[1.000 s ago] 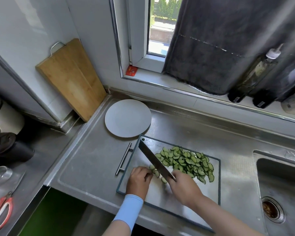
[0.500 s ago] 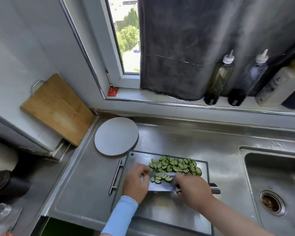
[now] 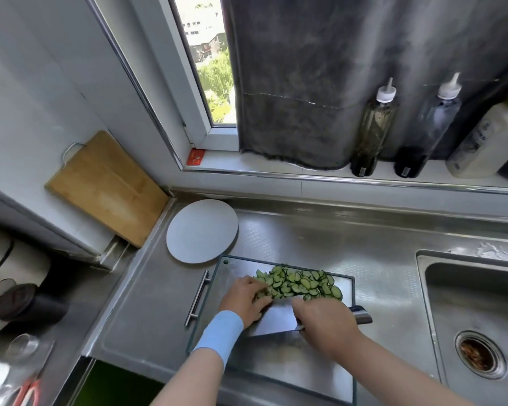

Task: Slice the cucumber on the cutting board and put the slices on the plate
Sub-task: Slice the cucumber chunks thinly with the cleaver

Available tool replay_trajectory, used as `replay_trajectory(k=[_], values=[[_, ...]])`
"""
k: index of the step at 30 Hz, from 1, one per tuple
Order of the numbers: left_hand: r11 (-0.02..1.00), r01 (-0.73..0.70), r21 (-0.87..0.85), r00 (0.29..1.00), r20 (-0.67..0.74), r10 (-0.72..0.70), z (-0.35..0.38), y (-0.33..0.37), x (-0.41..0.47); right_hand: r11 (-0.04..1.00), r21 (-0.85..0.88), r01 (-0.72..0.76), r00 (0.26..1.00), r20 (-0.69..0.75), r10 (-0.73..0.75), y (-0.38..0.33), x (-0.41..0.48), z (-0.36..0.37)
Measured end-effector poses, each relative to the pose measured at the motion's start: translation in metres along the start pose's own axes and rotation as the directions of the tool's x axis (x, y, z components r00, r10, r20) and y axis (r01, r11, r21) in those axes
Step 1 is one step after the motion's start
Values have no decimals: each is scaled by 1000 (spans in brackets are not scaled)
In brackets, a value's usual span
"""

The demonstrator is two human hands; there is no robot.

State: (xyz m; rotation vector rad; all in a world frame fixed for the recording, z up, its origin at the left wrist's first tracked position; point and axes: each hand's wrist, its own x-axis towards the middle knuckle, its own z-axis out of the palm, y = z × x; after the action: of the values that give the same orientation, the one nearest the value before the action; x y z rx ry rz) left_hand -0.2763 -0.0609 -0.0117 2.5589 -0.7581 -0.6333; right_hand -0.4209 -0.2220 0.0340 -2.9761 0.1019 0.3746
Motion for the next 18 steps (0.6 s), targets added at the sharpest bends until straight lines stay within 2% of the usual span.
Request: replay_trajectory(k=[3, 4, 7, 12, 13, 16, 18], values=[[997, 53, -57, 997, -61, -57, -9, 5, -5, 1000, 14, 6, 1000, 20, -6, 4, -4, -13], [998, 23, -66, 999, -38, -25, -10, 5, -8, 1000, 23, 4, 1000, 22, -5, 5, -5, -15], [992, -84, 90, 992, 106, 75, -9, 0, -20, 999, 44, -10, 999, 33, 9, 4, -3, -18], [990, 77, 121, 995, 56, -84, -17, -30, -7, 999, 23, -22, 1000, 10, 22, 0, 3, -26], [990, 86, 111, 995, 31, -90, -19, -34, -5, 1000, 9, -26, 1000, 8, 26, -2, 3, -28], [995, 76, -64, 992, -100, -82, -26, -35, -8, 999, -19, -48, 999, 18, 49, -8, 7, -32], [988, 54, -145, 996, -57, -63, -30, -35, -14, 997, -27, -76, 996, 43, 77, -14, 12, -34]])
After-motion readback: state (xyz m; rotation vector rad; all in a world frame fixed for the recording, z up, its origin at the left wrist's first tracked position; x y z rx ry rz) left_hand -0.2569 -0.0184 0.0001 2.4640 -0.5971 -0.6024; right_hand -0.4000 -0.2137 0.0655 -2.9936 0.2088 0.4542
